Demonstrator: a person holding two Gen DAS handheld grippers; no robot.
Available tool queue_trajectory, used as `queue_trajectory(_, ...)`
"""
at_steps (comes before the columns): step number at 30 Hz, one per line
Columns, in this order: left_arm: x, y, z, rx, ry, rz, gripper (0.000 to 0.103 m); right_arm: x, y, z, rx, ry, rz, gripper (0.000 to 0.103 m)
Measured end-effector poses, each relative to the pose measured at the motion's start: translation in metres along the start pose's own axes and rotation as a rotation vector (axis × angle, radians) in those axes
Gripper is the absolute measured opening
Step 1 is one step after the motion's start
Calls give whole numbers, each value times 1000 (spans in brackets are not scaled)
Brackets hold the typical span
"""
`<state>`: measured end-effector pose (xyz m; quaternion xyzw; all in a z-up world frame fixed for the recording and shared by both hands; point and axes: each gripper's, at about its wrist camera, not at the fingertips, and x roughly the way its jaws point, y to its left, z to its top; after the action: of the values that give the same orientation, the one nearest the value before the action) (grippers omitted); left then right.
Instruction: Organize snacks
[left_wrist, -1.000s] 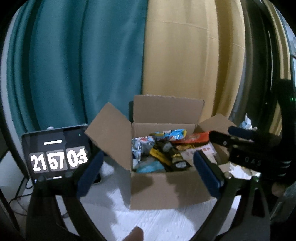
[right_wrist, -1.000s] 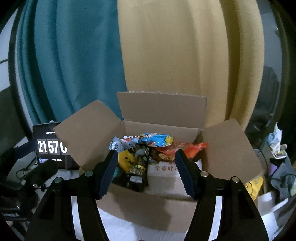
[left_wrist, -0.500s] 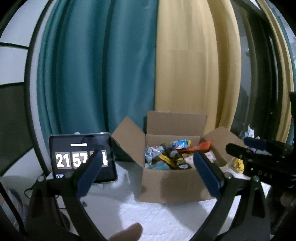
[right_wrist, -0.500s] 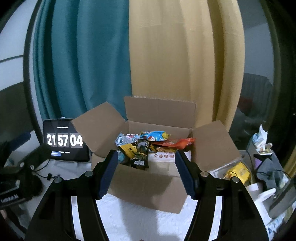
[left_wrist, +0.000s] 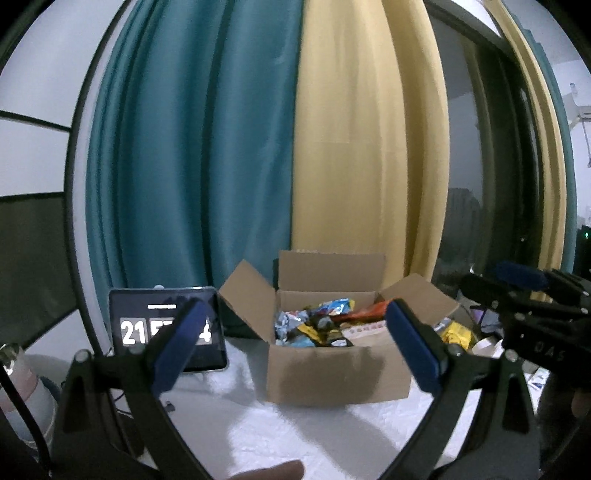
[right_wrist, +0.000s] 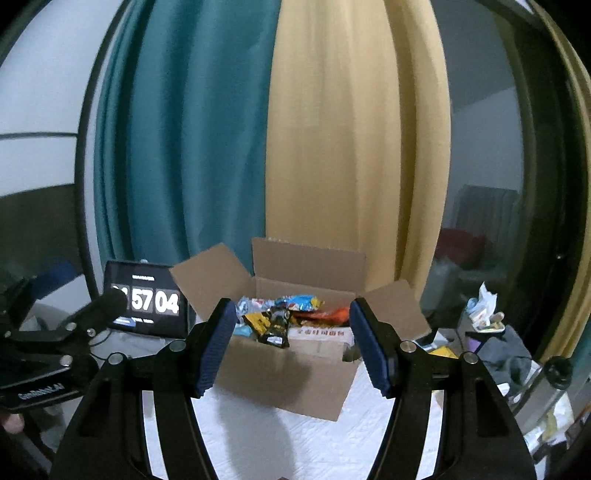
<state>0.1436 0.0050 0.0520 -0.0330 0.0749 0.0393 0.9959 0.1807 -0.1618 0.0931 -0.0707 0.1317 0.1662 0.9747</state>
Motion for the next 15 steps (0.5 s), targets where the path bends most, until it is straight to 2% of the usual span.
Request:
queue_trajectory(9,-29,-4,7,32,-45,49,98,-49,-1,7,16,-78,-26,67)
queue_trajectory(15,-48,-1,11,32,-80,63,98,-63,-6,6,29,-93,-42,67)
